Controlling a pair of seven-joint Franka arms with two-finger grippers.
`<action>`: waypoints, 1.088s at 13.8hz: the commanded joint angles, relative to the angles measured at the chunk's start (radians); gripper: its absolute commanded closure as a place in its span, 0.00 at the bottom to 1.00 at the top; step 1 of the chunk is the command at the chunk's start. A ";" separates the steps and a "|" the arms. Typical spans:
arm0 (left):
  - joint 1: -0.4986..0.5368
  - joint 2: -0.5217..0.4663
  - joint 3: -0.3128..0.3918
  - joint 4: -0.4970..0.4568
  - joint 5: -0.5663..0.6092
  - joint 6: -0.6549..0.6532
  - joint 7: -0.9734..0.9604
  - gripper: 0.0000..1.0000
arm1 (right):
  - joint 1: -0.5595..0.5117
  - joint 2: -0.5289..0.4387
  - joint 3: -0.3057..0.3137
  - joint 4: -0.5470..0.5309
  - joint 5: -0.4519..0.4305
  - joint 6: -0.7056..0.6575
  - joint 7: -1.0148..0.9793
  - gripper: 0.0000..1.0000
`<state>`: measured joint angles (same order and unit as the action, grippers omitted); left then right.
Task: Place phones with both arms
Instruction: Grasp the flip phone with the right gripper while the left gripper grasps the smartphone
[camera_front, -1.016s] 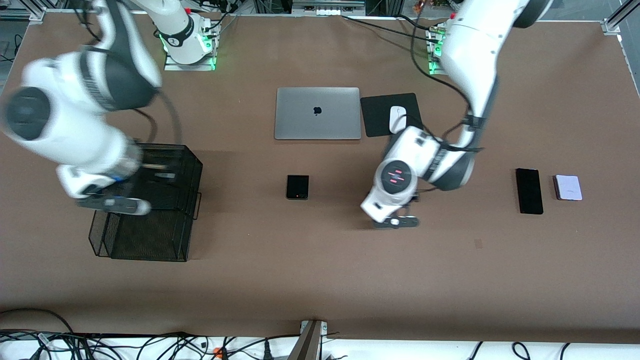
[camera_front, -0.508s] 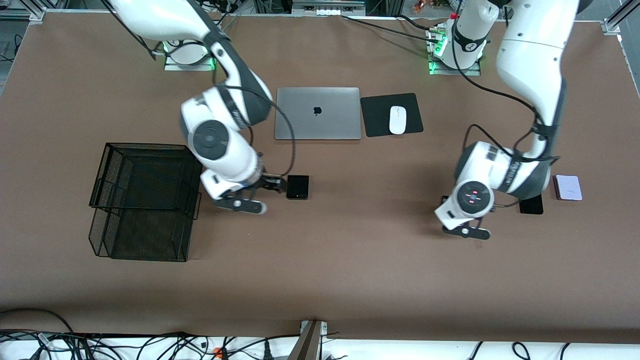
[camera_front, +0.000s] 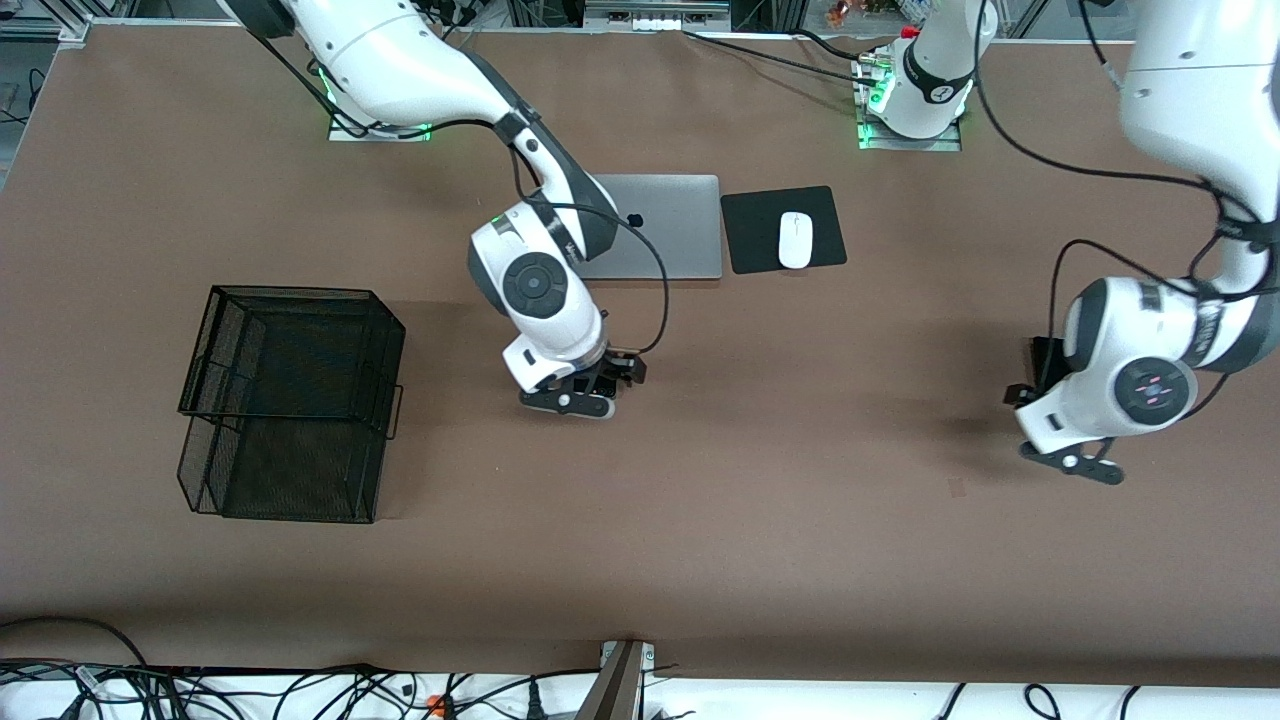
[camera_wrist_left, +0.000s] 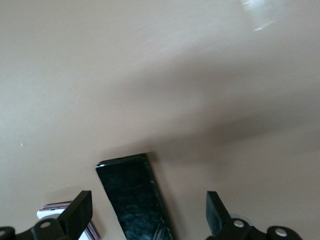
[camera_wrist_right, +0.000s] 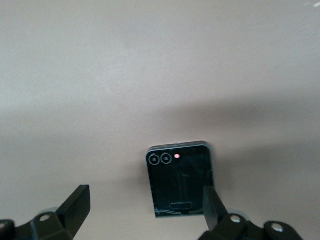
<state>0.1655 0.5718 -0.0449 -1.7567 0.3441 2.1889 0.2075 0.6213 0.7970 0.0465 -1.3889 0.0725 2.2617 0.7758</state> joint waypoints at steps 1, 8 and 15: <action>0.182 -0.061 -0.122 -0.170 -0.039 0.167 0.023 0.00 | 0.005 0.002 -0.013 -0.007 -0.028 0.007 0.000 0.00; 0.491 -0.055 -0.329 -0.282 -0.042 0.282 -0.065 0.00 | 0.024 0.040 -0.013 -0.038 -0.076 0.027 0.011 0.00; 0.546 -0.047 -0.329 -0.343 -0.040 0.382 -0.123 0.00 | 0.031 0.054 -0.013 -0.064 -0.175 0.027 0.000 0.00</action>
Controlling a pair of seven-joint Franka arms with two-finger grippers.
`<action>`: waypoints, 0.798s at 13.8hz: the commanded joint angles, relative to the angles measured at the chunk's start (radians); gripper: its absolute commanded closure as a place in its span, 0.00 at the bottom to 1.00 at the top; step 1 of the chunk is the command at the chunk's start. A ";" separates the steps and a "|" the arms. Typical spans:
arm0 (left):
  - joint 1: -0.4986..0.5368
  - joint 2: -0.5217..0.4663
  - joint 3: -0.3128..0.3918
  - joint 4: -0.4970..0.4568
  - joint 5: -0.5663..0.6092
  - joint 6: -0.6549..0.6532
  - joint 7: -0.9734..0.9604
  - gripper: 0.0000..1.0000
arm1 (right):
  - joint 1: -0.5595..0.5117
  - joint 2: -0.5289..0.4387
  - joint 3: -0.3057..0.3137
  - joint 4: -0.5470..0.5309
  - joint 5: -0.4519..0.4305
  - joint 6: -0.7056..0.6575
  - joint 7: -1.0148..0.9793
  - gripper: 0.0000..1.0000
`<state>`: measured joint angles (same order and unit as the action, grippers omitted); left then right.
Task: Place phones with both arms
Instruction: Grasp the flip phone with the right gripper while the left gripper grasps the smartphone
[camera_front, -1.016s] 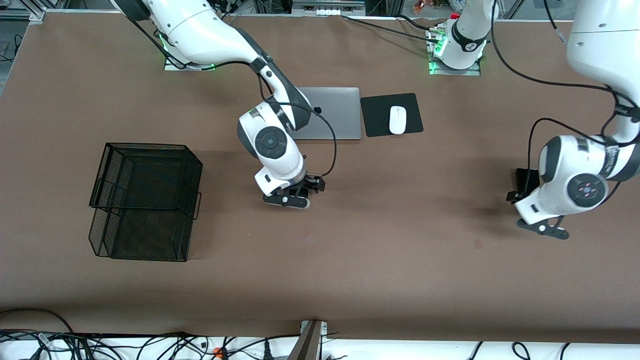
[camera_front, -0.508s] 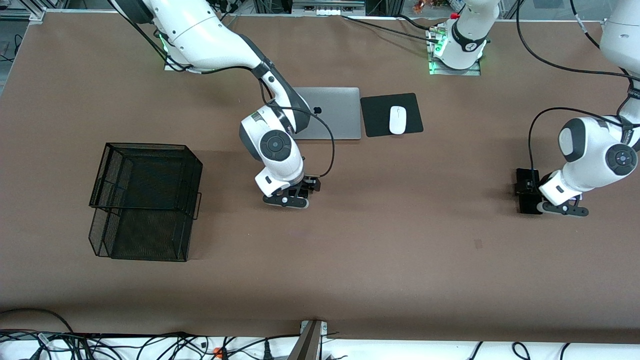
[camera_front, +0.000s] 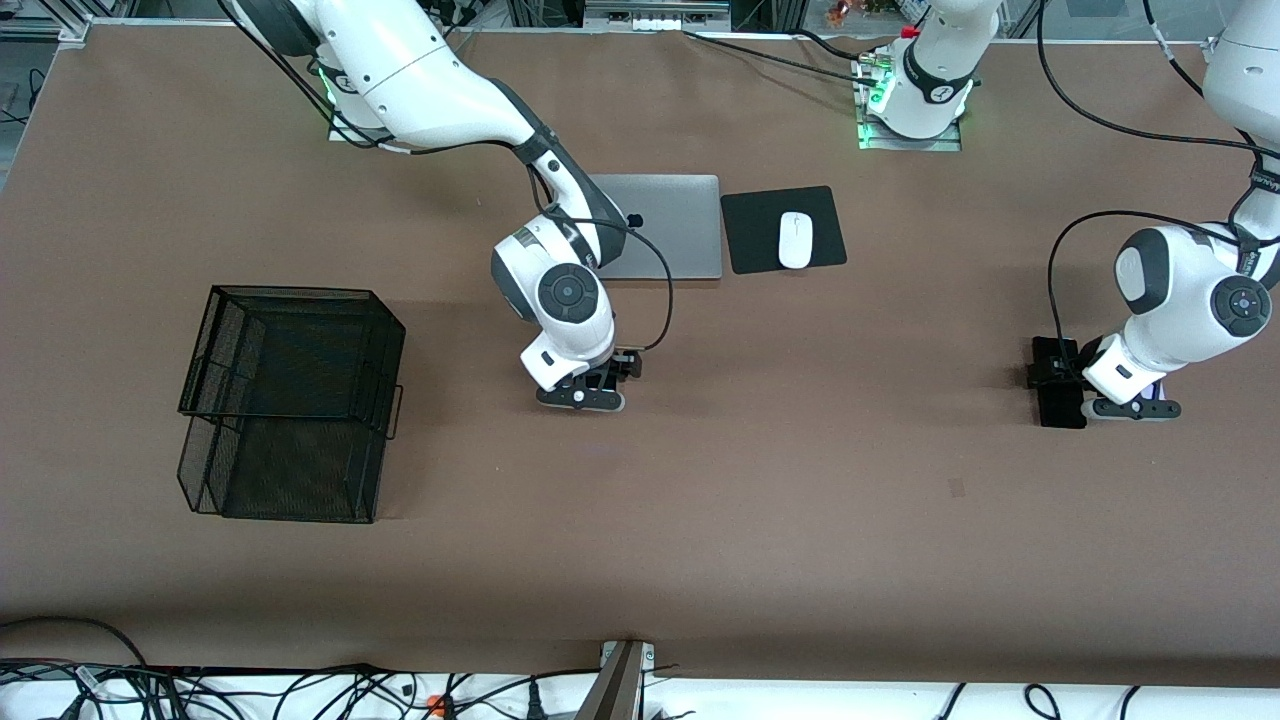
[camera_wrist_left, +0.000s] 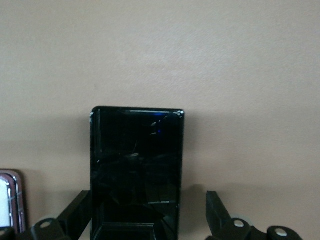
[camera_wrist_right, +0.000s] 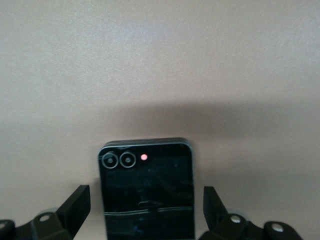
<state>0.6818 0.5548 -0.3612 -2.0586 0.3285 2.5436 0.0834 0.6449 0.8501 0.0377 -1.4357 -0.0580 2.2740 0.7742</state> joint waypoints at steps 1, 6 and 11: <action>0.031 -0.030 -0.013 -0.041 -0.025 0.027 0.001 0.00 | 0.007 0.003 -0.004 -0.017 -0.045 0.018 0.000 0.00; 0.041 -0.021 -0.012 -0.052 -0.025 0.067 -0.001 0.00 | 0.012 0.017 -0.004 -0.017 -0.045 0.055 -0.001 0.00; 0.041 -0.006 -0.012 -0.052 -0.025 0.078 -0.002 0.00 | 0.010 0.011 -0.004 -0.014 -0.051 0.056 0.000 0.99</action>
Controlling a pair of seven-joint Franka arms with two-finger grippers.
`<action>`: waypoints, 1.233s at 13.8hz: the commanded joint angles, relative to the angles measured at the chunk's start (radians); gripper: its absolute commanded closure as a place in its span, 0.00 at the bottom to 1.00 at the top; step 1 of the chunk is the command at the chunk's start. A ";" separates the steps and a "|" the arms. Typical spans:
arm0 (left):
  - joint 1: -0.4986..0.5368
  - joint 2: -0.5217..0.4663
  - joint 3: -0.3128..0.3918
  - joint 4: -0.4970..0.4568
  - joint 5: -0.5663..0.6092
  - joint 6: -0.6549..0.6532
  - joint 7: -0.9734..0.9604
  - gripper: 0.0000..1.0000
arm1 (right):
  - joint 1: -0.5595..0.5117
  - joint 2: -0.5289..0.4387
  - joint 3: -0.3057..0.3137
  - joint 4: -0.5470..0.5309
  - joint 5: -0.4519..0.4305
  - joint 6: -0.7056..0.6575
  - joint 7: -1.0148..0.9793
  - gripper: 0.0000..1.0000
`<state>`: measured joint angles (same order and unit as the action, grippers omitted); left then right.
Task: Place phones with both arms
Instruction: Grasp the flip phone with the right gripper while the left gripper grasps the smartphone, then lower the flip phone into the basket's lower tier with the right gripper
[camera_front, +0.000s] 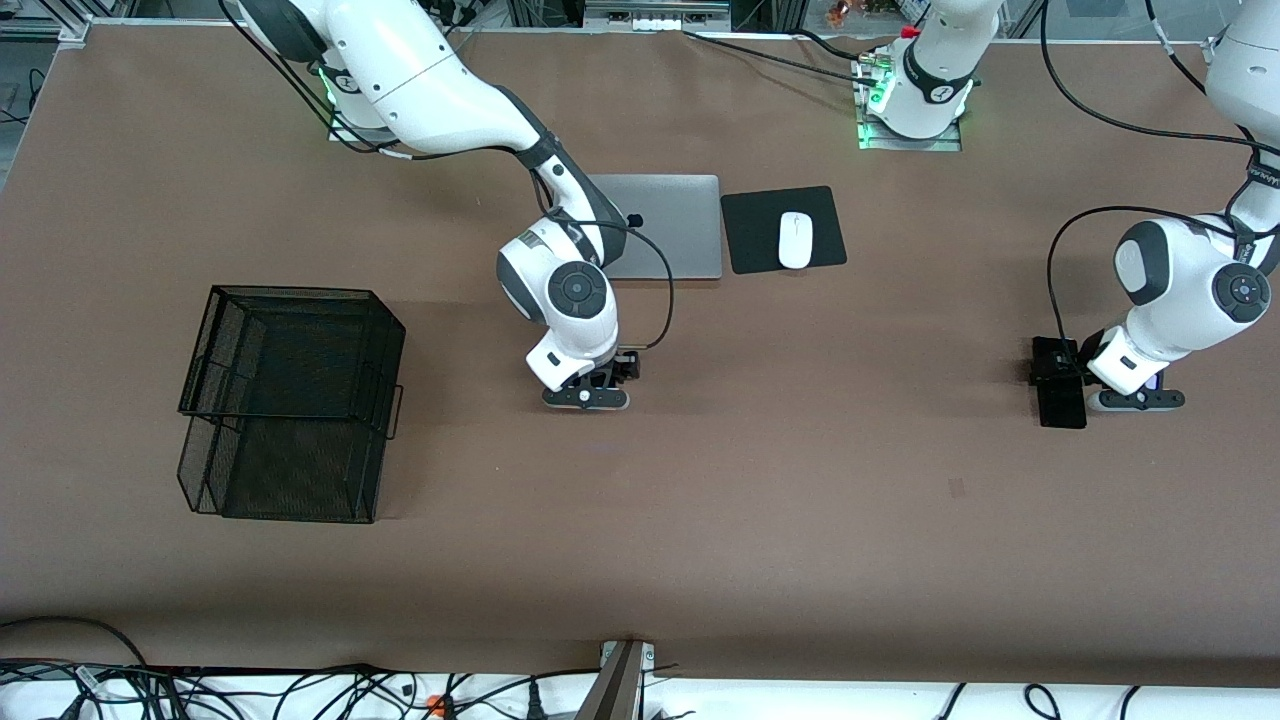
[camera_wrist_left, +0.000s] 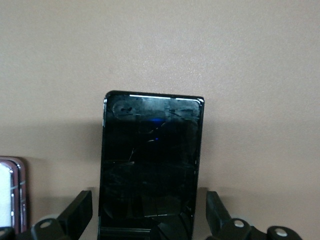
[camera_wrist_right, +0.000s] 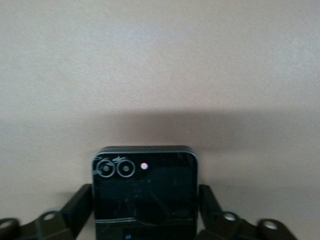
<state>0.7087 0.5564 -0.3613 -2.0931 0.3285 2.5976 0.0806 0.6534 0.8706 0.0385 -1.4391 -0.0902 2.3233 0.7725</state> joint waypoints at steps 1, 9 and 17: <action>0.014 0.000 -0.011 -0.018 -0.025 0.036 0.001 0.00 | -0.003 -0.016 -0.008 -0.003 -0.011 0.001 0.002 1.00; 0.012 0.016 -0.010 -0.016 -0.019 0.042 -0.012 0.00 | -0.179 -0.321 -0.181 -0.003 0.042 -0.304 -0.365 1.00; 0.012 0.028 -0.007 -0.012 -0.009 0.042 0.002 0.66 | -0.417 -0.504 -0.262 -0.182 0.053 -0.497 -0.803 1.00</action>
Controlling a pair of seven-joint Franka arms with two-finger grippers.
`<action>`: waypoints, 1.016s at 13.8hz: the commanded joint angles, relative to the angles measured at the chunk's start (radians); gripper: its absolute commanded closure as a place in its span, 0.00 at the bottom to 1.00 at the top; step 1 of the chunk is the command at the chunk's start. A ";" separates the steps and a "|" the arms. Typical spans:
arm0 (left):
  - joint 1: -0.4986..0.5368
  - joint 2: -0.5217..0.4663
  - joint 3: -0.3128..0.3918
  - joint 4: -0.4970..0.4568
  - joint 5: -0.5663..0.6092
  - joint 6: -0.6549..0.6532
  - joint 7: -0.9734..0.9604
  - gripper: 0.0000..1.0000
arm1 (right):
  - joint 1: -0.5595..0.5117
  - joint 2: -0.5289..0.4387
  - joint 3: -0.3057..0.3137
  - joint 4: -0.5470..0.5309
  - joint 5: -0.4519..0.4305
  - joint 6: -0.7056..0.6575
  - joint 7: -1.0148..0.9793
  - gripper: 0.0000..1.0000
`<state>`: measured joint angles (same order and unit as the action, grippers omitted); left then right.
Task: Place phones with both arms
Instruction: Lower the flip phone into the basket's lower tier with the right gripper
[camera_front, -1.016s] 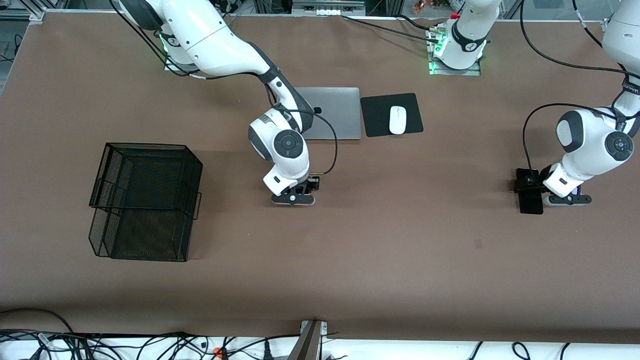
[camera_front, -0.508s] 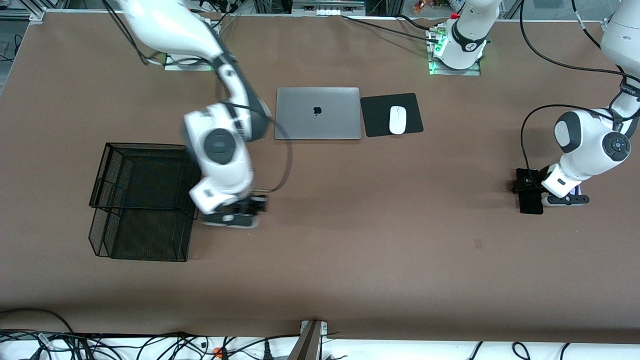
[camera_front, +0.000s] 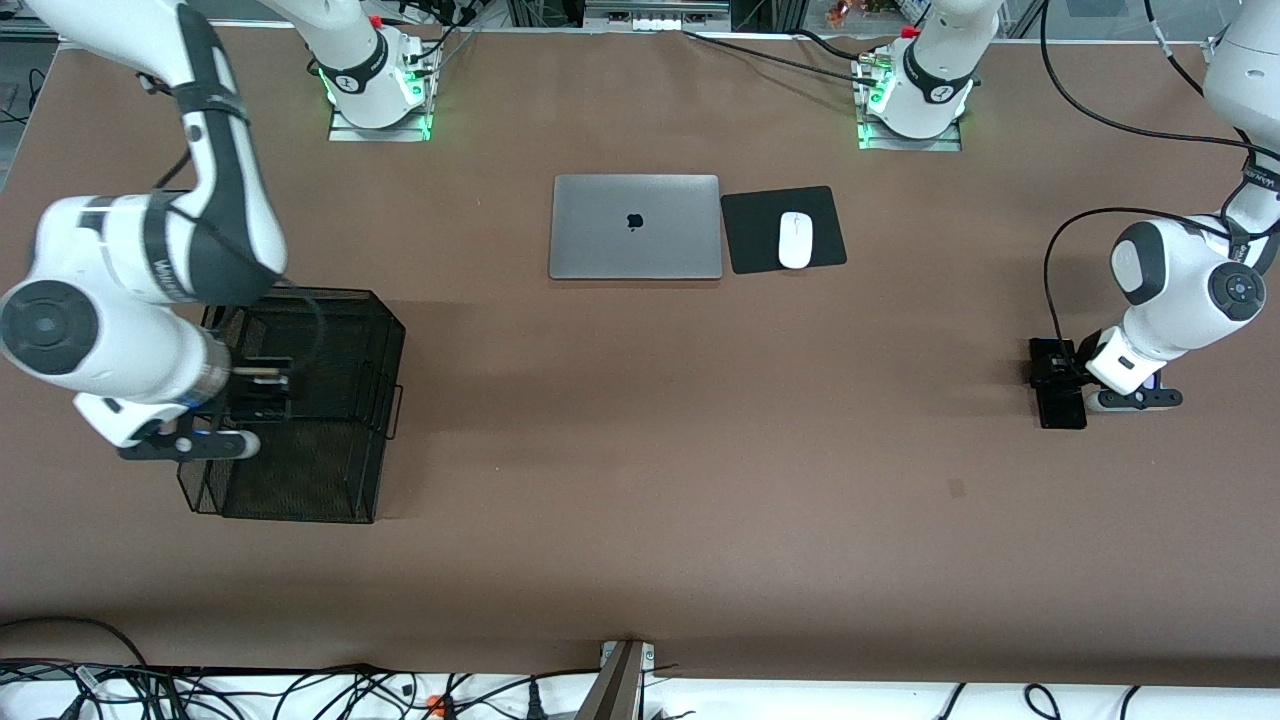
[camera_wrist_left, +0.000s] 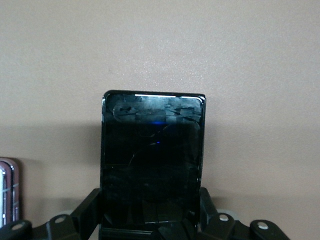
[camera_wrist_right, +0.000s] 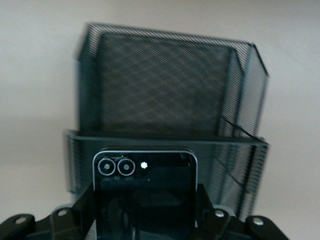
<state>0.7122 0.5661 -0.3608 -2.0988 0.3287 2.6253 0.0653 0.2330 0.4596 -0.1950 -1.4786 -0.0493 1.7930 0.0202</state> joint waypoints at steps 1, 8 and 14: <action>0.009 0.018 -0.007 -0.004 -0.010 0.013 0.016 0.81 | 0.002 -0.125 -0.055 -0.211 0.013 0.078 -0.089 1.00; -0.039 0.011 -0.010 0.110 -0.010 -0.157 0.005 1.00 | -0.001 -0.148 -0.103 -0.410 0.124 0.258 -0.131 1.00; -0.184 0.012 -0.012 0.298 -0.011 -0.427 -0.068 1.00 | -0.006 -0.108 -0.103 -0.402 0.126 0.308 -0.117 0.97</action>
<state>0.5816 0.5723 -0.3752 -1.8726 0.3286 2.2788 0.0353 0.2278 0.3556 -0.2927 -1.8761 0.0604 2.0757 -0.0937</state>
